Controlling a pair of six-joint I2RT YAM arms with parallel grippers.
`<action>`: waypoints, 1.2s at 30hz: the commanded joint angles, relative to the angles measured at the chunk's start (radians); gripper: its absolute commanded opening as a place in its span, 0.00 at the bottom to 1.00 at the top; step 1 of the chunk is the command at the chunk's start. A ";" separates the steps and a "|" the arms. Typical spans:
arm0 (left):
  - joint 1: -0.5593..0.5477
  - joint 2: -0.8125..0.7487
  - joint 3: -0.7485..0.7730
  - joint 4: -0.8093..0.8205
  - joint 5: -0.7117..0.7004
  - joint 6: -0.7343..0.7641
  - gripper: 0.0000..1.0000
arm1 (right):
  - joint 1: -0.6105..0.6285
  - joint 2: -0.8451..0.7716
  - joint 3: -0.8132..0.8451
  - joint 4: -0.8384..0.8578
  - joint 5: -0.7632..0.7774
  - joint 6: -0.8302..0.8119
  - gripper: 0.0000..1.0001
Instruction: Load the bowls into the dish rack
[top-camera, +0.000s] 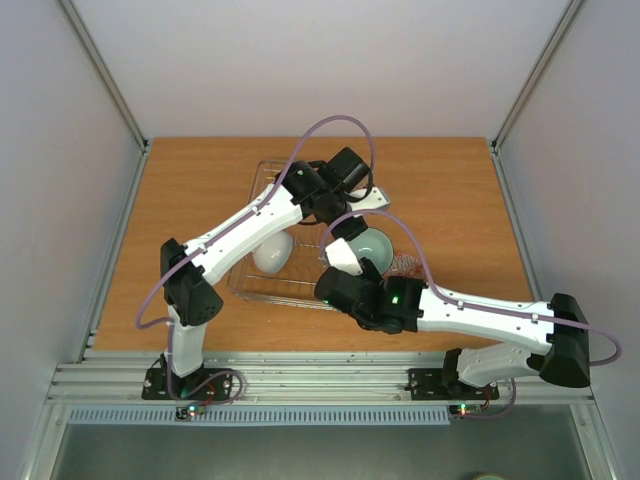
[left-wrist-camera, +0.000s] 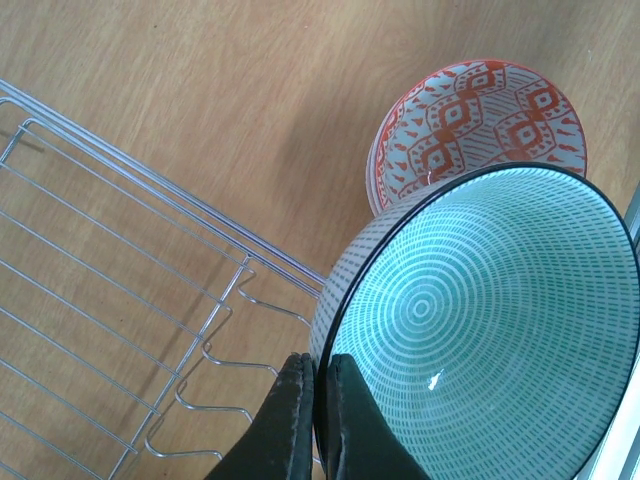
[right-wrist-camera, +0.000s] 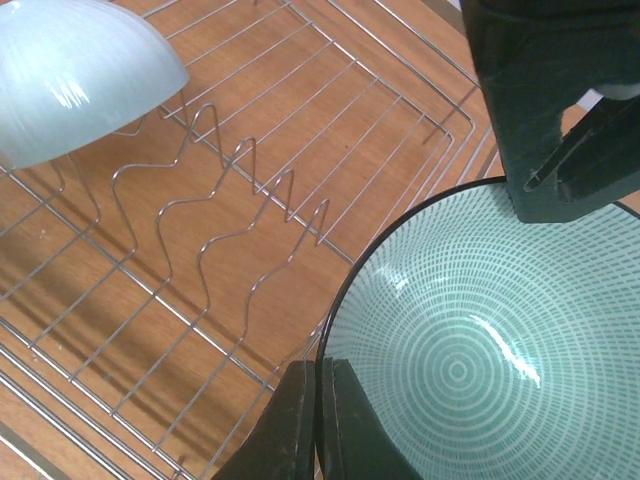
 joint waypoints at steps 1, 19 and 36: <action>-0.012 -0.081 0.064 -0.008 0.102 -0.009 0.00 | -0.015 0.000 -0.055 -0.114 -0.040 0.039 0.01; -0.001 -0.083 0.071 -0.030 0.131 -0.014 0.00 | 0.016 0.034 -0.040 -0.106 0.024 0.037 0.37; -0.001 -0.106 -0.027 0.005 0.137 -0.020 0.00 | 0.016 -0.016 -0.061 -0.077 0.085 0.040 0.01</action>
